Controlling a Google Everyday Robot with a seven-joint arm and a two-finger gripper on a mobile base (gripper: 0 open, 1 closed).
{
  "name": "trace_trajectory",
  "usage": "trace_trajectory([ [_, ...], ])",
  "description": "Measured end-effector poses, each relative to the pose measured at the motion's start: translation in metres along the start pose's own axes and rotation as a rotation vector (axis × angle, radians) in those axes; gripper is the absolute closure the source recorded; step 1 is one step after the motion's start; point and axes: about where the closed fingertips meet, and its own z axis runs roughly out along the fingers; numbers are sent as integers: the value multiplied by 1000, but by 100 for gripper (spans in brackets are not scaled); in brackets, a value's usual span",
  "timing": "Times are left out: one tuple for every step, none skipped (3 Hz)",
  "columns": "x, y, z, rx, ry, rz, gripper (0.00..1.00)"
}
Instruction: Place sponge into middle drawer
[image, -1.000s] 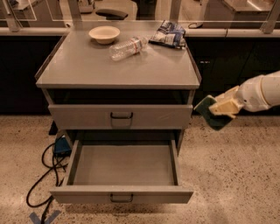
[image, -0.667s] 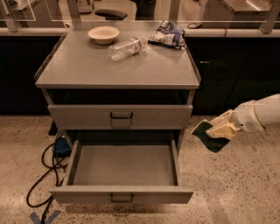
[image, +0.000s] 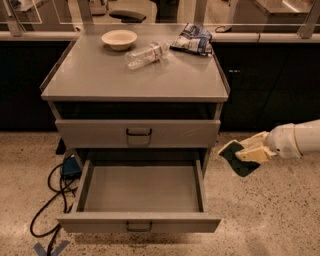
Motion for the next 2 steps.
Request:
trace_trajectory([
  [24,27,60,-201,-176,-3,100],
  [55,70,118,-424,-266,11,100],
])
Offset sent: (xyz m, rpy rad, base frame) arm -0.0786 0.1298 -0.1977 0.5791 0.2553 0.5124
